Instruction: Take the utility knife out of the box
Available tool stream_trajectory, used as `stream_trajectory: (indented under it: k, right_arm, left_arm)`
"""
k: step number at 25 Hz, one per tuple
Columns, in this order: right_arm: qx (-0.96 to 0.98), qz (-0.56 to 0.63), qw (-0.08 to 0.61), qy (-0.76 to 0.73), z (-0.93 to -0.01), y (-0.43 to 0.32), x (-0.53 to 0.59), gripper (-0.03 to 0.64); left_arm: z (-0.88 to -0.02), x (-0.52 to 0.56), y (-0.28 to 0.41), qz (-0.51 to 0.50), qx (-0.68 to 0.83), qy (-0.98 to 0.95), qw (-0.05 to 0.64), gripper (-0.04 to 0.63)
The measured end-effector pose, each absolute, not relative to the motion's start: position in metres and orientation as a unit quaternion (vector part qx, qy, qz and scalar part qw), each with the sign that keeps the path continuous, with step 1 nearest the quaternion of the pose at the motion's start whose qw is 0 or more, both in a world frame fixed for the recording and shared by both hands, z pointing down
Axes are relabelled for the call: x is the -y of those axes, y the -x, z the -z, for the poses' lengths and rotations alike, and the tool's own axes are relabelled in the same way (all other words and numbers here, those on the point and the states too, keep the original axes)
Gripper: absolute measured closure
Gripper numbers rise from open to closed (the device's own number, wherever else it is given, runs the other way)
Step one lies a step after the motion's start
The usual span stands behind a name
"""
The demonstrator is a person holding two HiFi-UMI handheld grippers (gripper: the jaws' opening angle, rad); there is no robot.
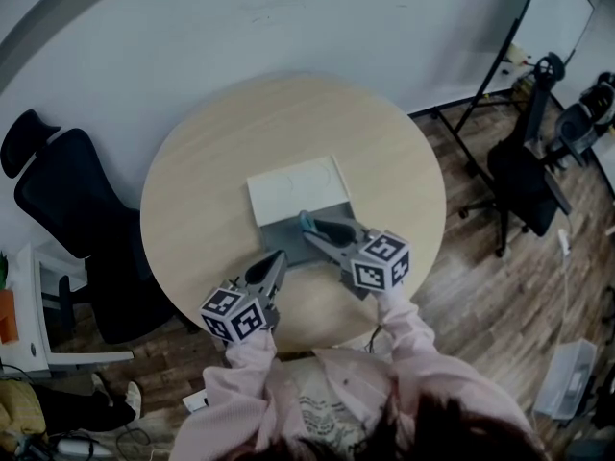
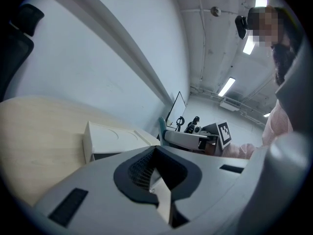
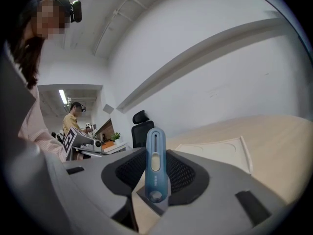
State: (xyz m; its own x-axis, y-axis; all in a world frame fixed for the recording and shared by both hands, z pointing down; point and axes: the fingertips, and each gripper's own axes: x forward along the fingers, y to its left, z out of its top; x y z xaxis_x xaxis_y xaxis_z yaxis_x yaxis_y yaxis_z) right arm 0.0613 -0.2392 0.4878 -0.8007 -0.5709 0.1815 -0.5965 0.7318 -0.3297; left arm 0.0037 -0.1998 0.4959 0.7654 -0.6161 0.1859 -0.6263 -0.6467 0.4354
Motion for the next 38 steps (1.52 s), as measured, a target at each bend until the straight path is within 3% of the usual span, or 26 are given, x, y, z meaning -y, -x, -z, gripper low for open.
stream_trajectory:
  k: [23,38]
  right_arm:
    - [0.929,-0.162,-0.046,-0.328,-0.435,-0.061,0.226,0.474]
    - [0.931,-0.157,-0.044,-0.326,-0.433,-0.059,0.222,0.474]
  left_arm:
    - [-0.466,0.196,-0.004,0.004,0.333,-0.924,0.19,0.585]
    - [-0.457,0.194,-0.005,0.004,0.331,-0.927,0.176,0.586]
